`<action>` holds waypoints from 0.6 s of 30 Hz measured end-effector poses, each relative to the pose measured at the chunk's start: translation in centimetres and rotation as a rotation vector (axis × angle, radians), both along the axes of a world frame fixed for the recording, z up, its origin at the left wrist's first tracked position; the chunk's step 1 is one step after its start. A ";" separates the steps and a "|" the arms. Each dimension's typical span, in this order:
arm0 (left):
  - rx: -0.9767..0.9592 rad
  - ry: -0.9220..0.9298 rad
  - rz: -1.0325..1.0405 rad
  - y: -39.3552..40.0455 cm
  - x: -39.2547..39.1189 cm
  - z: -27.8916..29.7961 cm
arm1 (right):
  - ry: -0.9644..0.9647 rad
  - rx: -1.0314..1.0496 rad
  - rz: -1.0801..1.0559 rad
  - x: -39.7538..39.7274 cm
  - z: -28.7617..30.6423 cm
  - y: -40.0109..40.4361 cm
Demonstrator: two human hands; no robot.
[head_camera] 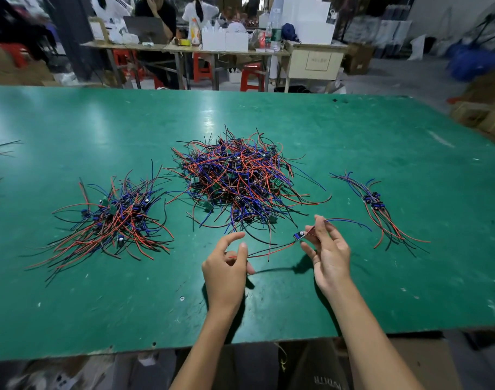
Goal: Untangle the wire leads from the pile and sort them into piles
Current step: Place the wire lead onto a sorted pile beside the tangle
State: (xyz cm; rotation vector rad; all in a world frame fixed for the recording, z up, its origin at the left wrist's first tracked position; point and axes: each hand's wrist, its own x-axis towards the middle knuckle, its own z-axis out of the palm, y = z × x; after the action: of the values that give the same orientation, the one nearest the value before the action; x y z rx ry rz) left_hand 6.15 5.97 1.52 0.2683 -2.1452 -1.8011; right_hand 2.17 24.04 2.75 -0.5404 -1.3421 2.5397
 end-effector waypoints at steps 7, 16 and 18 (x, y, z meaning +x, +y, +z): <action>0.093 -0.025 -0.004 -0.1 0.0 -0.3 | 0.009 -0.048 -0.049 0.0 0.0 -0.2; 0.293 0.022 -0.086 -0.3 0.3 0.1 | 0.029 -0.054 -0.083 0.3 0.4 -0.3; 0.315 0.029 -0.099 -0.5 0.3 0.1 | 0.025 -0.048 -0.088 0.3 0.4 -0.3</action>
State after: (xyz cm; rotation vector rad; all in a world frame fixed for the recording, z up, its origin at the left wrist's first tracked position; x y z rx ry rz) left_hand 6.46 5.51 1.66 0.2108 -1.8791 -2.1845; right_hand 2.46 23.69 3.17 -0.5626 -1.2241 2.5053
